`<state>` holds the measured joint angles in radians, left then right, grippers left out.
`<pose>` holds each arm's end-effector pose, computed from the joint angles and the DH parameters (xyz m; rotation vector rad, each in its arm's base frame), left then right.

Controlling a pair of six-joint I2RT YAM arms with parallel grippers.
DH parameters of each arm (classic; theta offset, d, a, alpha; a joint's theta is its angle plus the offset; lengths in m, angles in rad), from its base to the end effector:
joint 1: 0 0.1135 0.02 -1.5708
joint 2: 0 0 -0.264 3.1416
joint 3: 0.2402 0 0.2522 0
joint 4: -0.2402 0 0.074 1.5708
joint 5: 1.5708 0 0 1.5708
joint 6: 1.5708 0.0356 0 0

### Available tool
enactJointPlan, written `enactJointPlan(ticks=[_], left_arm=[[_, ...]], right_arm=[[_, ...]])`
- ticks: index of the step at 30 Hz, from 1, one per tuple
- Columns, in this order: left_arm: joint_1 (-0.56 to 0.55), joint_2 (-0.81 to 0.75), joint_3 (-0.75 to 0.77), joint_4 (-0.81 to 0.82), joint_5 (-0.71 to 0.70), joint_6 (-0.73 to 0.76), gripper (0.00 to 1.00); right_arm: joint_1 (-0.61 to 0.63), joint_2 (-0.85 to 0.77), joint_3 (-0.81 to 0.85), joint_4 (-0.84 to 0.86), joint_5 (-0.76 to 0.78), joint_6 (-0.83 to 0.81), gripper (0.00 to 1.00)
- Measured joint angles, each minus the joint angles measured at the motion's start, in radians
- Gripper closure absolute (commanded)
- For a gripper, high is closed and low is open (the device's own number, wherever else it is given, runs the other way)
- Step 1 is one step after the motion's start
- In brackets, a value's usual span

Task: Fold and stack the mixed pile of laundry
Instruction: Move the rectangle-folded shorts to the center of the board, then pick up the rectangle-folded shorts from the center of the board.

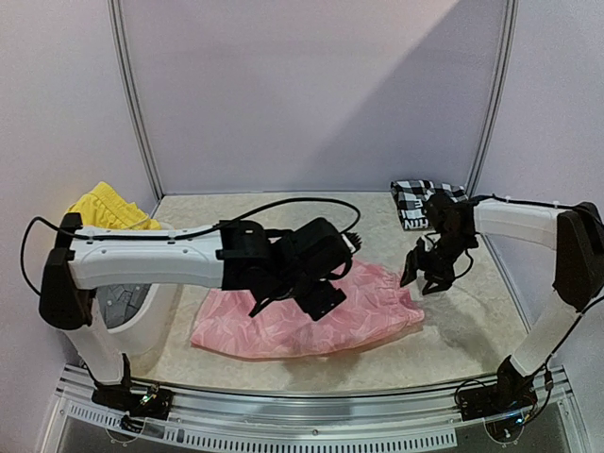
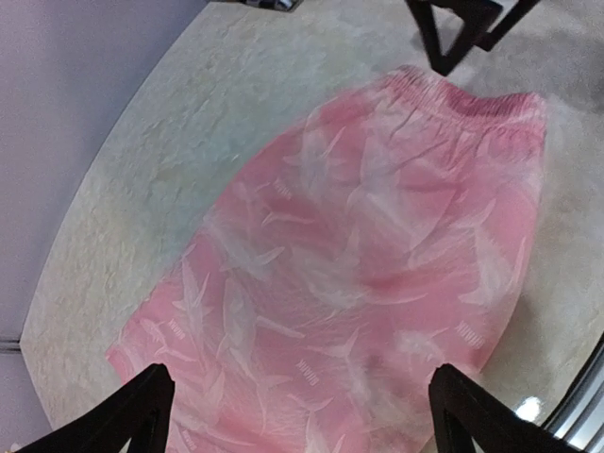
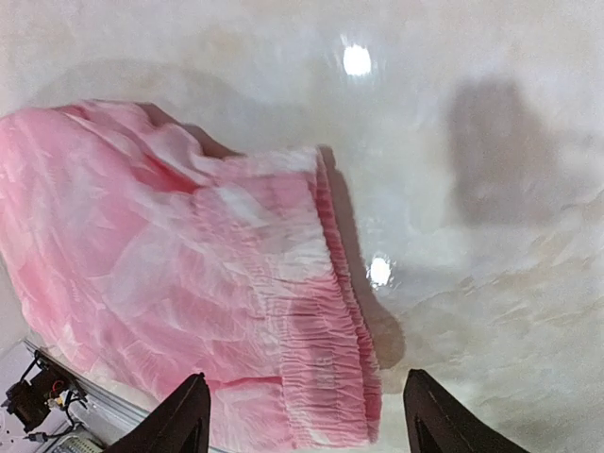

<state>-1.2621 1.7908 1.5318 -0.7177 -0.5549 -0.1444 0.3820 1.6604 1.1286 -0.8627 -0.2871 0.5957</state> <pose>0.1358 -0.3641 0.2800 1.0695 2.0956 0.0451 0.2785 0.1227 0.1975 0.2892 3.0643 0.5205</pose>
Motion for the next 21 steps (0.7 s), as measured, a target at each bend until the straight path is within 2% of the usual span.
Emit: enactJointPlan(ticks=[3, 8, 15, 21], left_arm=[[-0.008, 0.119, 0.152, 0.011, 0.053, 0.047, 0.12], [-0.039, 0.332, 0.371, 0.012, 0.124, 0.147, 0.20], [-0.064, 0.584, 0.641, -0.029, 0.182, 0.214, 0.22], [-0.067, 0.675, 0.732, -0.028, 0.201, 0.252, 0.24]], right_arm=[[-0.071, -0.074, 0.047, -0.042, 0.010, -0.009, 0.20], [-0.193, -0.208, 0.060, -0.102, 0.031, -0.024, 0.17], [-0.210, -0.354, -0.067, -0.154, 0.034, -0.019, 0.16], [-0.211, -0.481, -0.168, -0.195, 0.035, 0.011, 0.16]])
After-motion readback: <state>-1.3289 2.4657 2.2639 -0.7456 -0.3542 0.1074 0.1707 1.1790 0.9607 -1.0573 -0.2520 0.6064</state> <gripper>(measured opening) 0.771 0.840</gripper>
